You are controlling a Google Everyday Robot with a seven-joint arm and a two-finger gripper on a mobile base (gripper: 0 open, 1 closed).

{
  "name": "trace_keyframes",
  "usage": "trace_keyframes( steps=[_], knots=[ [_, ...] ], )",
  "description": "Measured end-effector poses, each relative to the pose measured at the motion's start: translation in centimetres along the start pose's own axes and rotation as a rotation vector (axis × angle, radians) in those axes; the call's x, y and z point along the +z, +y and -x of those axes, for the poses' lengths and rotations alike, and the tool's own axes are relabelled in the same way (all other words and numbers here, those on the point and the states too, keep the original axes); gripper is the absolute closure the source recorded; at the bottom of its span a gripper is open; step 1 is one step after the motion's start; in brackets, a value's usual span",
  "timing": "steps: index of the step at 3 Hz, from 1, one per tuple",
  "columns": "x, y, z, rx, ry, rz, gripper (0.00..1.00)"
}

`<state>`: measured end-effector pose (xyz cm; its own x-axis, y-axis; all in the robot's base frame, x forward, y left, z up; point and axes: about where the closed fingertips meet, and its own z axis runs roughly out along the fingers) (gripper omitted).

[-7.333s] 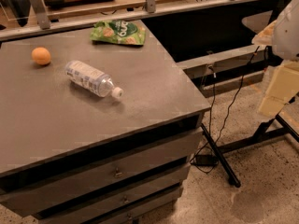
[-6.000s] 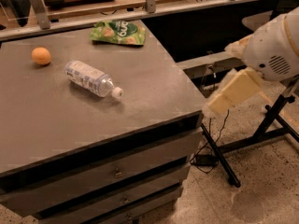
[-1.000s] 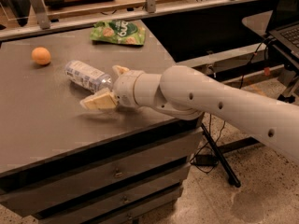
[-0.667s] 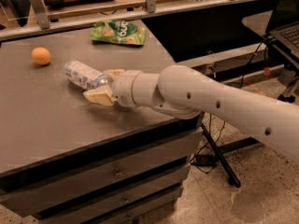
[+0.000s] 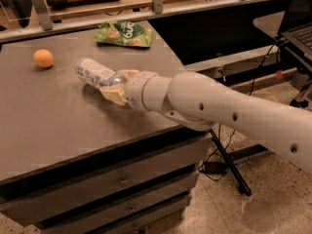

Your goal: Move blue plastic bottle near green rice chip bag

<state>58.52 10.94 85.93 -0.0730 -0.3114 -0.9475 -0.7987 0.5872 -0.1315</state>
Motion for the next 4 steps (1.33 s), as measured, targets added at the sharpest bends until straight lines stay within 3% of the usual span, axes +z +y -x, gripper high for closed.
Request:
trace_keyframes(
  steps=[1, 2, 3, 4],
  knots=[
    [-1.7, -2.9, 0.5, -0.005, -0.006, -0.160, 1.00],
    [-3.8, -5.3, 0.2, -0.008, 0.014, -0.314, 1.00],
    [-5.0, -7.7, -1.0, -0.002, 0.054, -0.415, 1.00],
    [-5.4, -9.8, -1.8, 0.005, 0.084, -0.472, 1.00]
  ],
)
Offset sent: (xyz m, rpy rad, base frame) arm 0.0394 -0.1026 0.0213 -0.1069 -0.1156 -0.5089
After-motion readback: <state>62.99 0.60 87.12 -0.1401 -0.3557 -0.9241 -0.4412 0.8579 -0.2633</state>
